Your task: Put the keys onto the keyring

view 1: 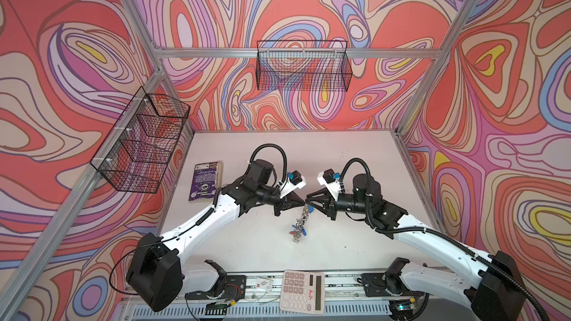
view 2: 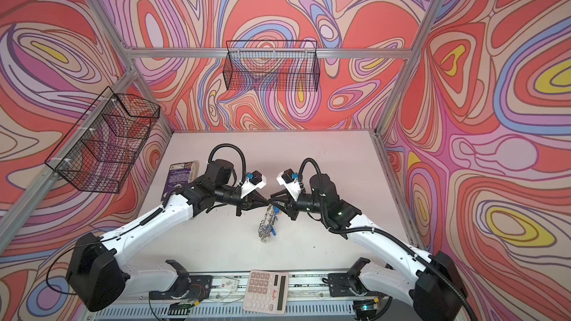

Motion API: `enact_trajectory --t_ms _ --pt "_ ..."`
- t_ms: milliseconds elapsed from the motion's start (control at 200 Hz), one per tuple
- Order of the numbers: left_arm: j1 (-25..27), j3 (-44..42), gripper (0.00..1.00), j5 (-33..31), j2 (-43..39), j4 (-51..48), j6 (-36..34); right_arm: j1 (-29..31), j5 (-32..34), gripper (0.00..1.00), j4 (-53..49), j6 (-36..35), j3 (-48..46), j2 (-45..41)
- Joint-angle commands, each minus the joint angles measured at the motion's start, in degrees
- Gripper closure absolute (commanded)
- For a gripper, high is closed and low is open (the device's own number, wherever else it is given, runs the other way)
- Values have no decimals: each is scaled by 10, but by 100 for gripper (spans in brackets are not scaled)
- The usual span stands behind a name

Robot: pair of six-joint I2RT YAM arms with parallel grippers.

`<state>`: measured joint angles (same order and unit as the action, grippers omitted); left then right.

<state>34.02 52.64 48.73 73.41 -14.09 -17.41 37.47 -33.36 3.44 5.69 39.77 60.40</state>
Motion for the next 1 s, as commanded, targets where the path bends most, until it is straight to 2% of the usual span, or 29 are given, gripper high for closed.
enact_trajectory --t_ms 0,125,215,571,756,896,997 --pt "6 -24 100 -27 -39 121 69 -8 53 70 4 21 2 -35" --pt "16 -65 100 -65 -68 186 102 -10 107 57 -29 61 -2 -66" --pt "24 -88 100 -99 -85 229 125 -10 131 56 -52 84 -4 -76" --pt "93 -189 100 -232 -128 422 187 -11 144 59 -25 122 -42 -67" --pt "108 -256 100 -277 -134 531 205 -20 147 48 -15 151 -39 -59" --pt "113 -273 100 -289 -132 562 203 -21 138 45 -1 233 -30 -25" --pt "116 -270 100 -290 -130 547 196 -21 140 45 -21 325 -9 -1"
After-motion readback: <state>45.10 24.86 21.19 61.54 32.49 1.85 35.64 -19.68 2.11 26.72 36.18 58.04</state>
